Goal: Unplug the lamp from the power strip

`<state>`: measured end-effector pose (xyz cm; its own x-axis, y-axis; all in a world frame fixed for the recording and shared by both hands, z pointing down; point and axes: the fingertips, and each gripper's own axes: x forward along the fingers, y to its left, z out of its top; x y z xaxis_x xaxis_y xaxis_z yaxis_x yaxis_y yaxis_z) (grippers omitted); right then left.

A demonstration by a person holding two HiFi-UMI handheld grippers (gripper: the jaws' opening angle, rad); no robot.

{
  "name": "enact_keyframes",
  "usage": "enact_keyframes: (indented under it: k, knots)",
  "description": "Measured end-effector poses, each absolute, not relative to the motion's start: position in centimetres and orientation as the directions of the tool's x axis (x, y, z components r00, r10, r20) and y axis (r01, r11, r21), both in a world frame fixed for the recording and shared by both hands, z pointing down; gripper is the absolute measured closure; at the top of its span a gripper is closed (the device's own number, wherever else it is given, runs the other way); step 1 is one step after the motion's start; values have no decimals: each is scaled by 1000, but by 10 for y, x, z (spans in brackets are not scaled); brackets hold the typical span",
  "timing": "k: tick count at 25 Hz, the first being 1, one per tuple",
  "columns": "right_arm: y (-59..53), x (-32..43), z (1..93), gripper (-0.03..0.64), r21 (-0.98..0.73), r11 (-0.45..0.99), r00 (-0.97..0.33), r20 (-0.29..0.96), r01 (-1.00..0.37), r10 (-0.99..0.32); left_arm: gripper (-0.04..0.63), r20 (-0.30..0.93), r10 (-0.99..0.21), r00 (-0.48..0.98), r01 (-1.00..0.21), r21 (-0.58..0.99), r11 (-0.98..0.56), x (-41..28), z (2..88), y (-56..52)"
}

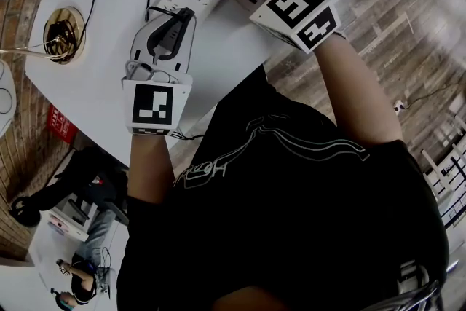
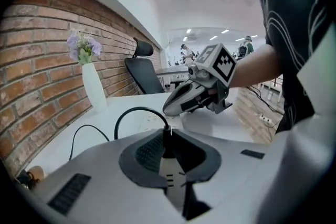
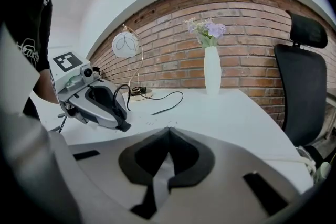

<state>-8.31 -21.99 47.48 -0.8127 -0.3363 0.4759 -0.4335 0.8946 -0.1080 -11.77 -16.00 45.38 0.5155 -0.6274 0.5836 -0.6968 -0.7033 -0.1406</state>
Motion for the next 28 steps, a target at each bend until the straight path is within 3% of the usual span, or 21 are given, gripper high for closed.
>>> enact_keyframes:
  k: [3, 6, 8, 11, 19, 28]
  knots:
    - [-219, -83, 474, 621, -108, 896, -814, 475, -430, -333, 554, 577, -622, 529, -706, -107, -700, -117, 454, -159]
    - [-219, -83, 475, 621, -102, 900, -812, 482, -425, -329, 554, 419, -689, 591, -782, 90, -617, -128, 422, -170]
    - [-219, -84, 475, 621, -103, 900, -813, 482, -424, -328, 554, 350, -733, 583, -801, 96, -591, -142, 389, -188]
    - [-219, -81, 476, 621, -110, 894, -808, 486, -435, -334, 554, 364, -710, 602, -773, 45, -632, -144, 372, -199]
    - [-219, -81, 475, 621, -114, 890, -808, 484, -441, -338, 554, 356, -678, 643, -744, 84, -662, -134, 362, -187]
    - [-215, -80, 465, 620, -103, 890, -806, 479, -444, -347, 552, 378, -696, 610, -773, 91, -628, -139, 366, -174]
